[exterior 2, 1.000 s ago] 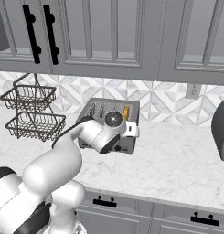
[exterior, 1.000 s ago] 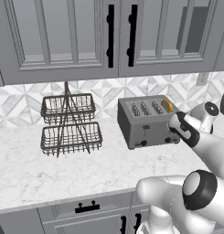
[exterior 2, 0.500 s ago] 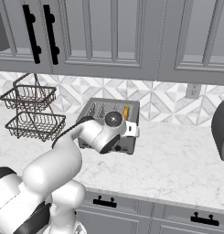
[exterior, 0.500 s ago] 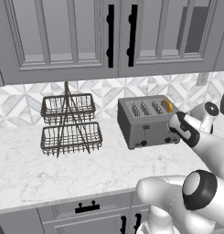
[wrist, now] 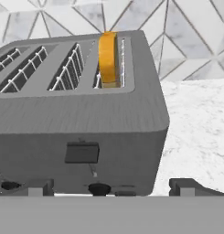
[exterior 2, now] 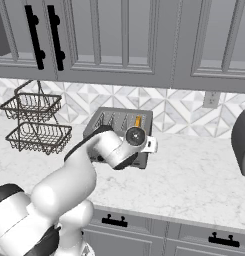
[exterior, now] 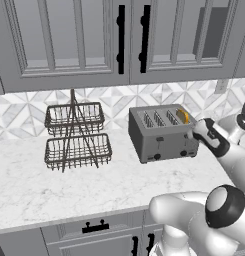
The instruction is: Start the toaster. Once the lever pops up, take the bread to the plate on the dining counter.
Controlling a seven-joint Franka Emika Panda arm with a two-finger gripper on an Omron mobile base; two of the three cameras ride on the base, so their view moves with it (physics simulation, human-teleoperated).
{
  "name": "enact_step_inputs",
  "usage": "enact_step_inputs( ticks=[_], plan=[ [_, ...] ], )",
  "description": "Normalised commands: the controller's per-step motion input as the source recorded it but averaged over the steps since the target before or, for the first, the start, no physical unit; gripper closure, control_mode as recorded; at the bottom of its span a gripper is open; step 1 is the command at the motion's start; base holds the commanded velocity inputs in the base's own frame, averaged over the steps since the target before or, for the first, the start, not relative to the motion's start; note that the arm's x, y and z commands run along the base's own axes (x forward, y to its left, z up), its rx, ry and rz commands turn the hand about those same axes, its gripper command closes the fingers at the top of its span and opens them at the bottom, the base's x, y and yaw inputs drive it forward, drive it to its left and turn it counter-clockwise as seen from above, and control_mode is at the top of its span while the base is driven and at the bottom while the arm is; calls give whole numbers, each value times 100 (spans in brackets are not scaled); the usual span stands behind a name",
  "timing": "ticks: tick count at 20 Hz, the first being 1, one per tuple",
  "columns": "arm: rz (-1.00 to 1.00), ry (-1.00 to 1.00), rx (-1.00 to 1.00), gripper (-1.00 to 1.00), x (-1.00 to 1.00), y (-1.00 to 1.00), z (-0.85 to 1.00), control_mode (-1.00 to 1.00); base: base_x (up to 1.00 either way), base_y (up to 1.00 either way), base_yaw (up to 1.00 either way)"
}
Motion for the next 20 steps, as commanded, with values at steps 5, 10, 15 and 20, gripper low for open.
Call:
enact_step_inputs(
  ticks=[5, 10, 15, 20],
  plan=[
    [0, -53, 0, -100, -19, -1, 54, -100, 0, 0, 0],
    [0, -46, -4, -100, 0, 2, 40, -100, 0, 0, 0],
    [4, -34, -8, -100, 3, 5, 18, -100, 0, 0, 0],
    [0, 1, 0, -100, 4, 0, -1, -100, 0, 0, 0]
  ],
)
